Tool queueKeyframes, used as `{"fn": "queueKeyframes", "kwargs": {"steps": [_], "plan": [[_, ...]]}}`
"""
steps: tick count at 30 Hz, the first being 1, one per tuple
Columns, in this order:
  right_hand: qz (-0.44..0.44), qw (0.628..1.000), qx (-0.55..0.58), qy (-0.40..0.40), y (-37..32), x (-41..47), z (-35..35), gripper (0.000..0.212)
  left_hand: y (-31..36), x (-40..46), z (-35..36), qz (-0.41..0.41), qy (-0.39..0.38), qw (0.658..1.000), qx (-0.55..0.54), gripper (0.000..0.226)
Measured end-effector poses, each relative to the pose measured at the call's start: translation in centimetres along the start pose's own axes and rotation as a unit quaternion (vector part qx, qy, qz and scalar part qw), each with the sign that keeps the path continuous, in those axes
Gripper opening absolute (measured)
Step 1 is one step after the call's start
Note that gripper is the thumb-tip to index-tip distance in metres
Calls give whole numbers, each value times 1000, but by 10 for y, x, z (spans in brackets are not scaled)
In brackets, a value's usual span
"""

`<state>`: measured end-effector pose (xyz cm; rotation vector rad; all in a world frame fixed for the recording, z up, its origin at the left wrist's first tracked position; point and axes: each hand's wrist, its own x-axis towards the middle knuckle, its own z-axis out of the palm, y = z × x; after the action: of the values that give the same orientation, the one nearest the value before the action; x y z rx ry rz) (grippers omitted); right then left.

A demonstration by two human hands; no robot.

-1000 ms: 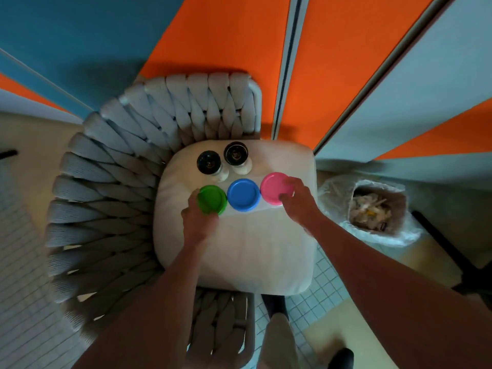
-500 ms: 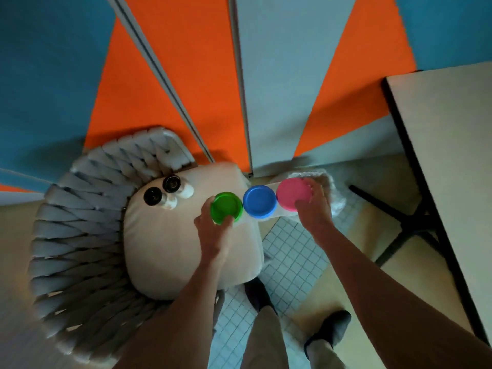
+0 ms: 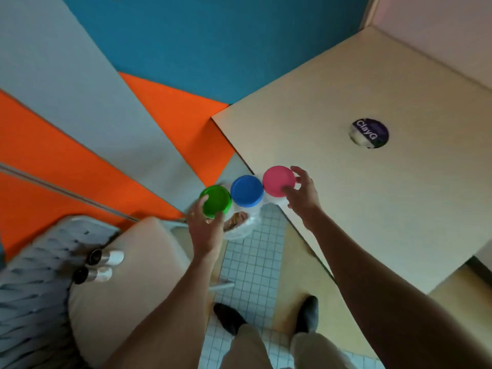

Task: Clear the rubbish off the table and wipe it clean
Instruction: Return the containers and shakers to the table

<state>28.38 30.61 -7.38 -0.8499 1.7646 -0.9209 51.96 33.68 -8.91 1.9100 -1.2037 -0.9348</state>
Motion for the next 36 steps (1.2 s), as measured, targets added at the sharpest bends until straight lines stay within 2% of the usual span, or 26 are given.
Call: {"fn": "queueKeyframes", "kwargs": {"steps": [8, 15, 21, 30, 36], "plan": [[-1, 996, 54, 69, 9, 20, -162, 57, 100, -41, 110, 108, -100, 988, 39, 64], [-36, 994, 47, 94, -11, 69, -225, 62, 148, -25, 169, 155, -94, 983, 37, 63], [-44, 995, 44, 76, -48, 136, -232, 70, 179, 30, 195, 177, -68, 981, 31, 61], [-52, 996, 0, 67, -108, 289, -195, 68, 210, 160, 242, 190, -29, 981, 13, 61], [-41, 998, 37, 31, -145, 379, -168, 67, 223, 239, 278, 166, 16, 986, -9, 61]]}}
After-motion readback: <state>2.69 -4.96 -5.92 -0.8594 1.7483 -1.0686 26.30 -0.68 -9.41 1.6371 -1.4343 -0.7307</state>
